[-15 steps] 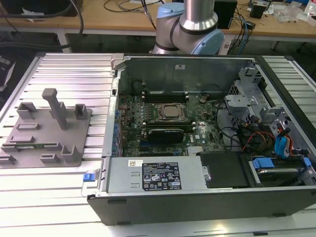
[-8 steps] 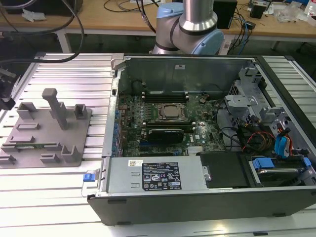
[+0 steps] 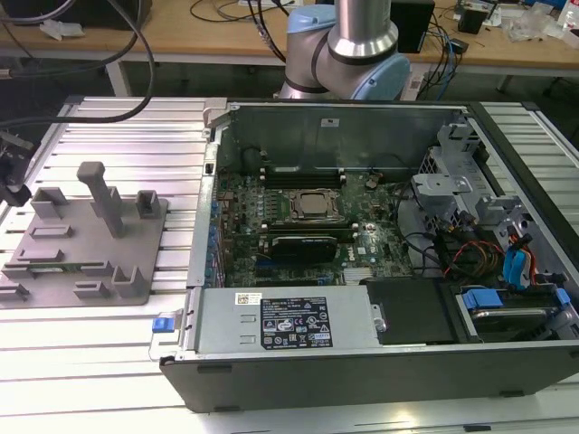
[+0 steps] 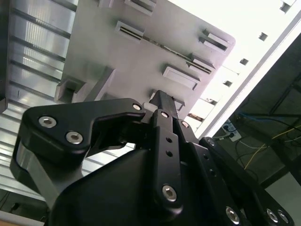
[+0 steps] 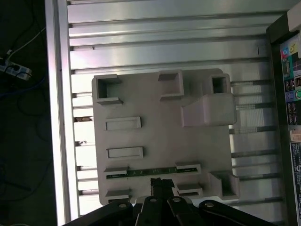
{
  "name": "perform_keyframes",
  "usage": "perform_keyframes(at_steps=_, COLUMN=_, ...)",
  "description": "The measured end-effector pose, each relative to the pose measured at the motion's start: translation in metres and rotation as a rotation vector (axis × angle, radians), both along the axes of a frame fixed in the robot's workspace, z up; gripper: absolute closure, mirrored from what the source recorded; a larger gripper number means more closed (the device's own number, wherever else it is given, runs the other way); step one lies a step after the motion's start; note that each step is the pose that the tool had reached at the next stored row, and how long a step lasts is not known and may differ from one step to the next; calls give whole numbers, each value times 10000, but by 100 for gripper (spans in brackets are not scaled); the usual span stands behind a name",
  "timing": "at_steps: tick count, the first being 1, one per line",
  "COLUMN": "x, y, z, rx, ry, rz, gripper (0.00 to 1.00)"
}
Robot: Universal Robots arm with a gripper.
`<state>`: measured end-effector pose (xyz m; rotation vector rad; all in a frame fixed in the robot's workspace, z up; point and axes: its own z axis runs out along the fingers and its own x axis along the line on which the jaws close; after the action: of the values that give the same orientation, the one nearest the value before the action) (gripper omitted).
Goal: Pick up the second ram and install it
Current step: 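Reach for the second ram, then pick up the second ram and move it above second insertion slot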
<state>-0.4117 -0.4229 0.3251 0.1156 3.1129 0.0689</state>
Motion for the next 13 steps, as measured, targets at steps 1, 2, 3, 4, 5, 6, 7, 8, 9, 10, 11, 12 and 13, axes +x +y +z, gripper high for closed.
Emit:
perform_keyframes(at_steps=1, x=0, y=0, z=0, rx=0, ry=0, rz=0, gripper=92)
perform_keyframes(at_steps=2, x=0, y=0, z=0, rx=0, ry=0, rz=0, gripper=92)
perform_keyframes(at_steps=3, x=0, y=0, z=-1, rx=0, ry=0, rz=0, gripper=92)
perform_keyframes(at_steps=4, x=0, y=0, z=-1, rx=0, ry=0, rz=0, gripper=92)
perform_keyframes(at_steps=5, x=0, y=0, z=-1, rx=0, ry=0, rz=0, gripper=92)
perform_keyframes(at_steps=6, x=0, y=0, z=-1, rx=0, ry=0, rz=0, gripper=92)
perform_keyframes(at_steps=7, x=0, y=0, z=-1, rx=0, ry=0, rz=0, gripper=92)
perform_keyframes(at_steps=8, x=0, y=0, z=-2, rx=0, ry=0, rz=0, gripper=92)
perform_keyframes(at_steps=9, x=0, y=0, z=-2, rx=0, ry=0, rz=0, gripper=92)
perform_keyframes(at_steps=10, x=0, y=0, z=-2, rx=0, ry=0, rz=0, gripper=92)
perform_keyframes(at_steps=11, x=0, y=0, z=-2, rx=0, ry=0, rz=0, gripper=92)
perform_keyframes(at_steps=12, x=0, y=0, z=-2, rx=-1, ry=0, rz=22, gripper=92)
perform_keyframes(at_steps=13, x=0, y=0, z=-3, rx=-1, ry=0, rz=111, gripper=92)
